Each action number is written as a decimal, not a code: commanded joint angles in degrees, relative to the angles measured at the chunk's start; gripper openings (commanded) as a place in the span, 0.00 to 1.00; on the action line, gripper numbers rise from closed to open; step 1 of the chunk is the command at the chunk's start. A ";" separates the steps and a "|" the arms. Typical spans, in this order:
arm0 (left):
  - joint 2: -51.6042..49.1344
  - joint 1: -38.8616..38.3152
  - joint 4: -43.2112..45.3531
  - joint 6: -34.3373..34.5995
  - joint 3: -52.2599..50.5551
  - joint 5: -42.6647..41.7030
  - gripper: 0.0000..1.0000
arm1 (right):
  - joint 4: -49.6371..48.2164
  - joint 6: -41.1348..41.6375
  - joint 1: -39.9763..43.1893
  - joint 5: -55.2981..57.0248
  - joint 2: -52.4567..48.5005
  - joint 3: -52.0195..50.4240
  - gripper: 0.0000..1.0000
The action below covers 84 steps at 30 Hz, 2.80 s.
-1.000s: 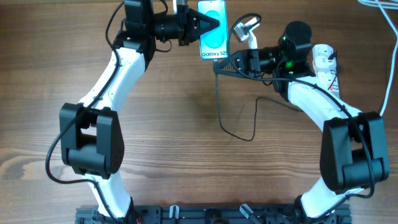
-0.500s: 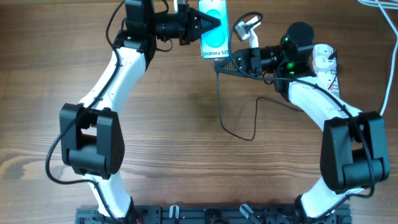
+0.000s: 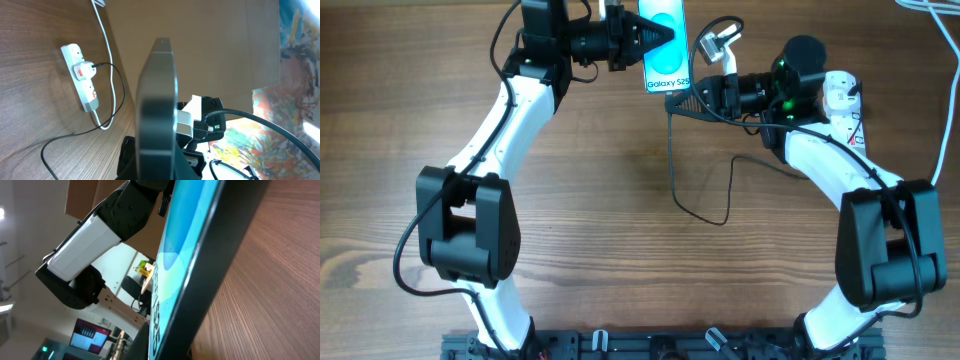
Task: Plug charger to phone and switch on socket
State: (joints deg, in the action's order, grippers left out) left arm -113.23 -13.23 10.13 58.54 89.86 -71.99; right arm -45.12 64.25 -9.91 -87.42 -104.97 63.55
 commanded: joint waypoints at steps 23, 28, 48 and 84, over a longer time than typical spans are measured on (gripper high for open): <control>1.01 -11.50 -2.01 -2.89 -5.44 -18.38 0.04 | -2.14 -2.80 4.46 21.99 -0.59 3.52 0.04; 1.01 -8.44 -2.01 -2.84 -5.44 -18.36 0.04 | 1.29 -4.33 4.46 11.34 -0.59 3.52 0.11; 0.11 -2.97 -2.05 -5.90 -5.55 -17.90 0.04 | 18.12 -19.63 4.74 10.73 -0.59 3.50 0.43; -0.92 5.27 -39.47 -48.68 -12.63 31.65 0.04 | 54.99 -36.44 4.63 28.37 -0.59 3.50 0.90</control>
State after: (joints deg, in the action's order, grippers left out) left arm -114.13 -8.23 -29.61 12.88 77.01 -44.77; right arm 8.71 29.87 -5.37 -60.55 -105.08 66.85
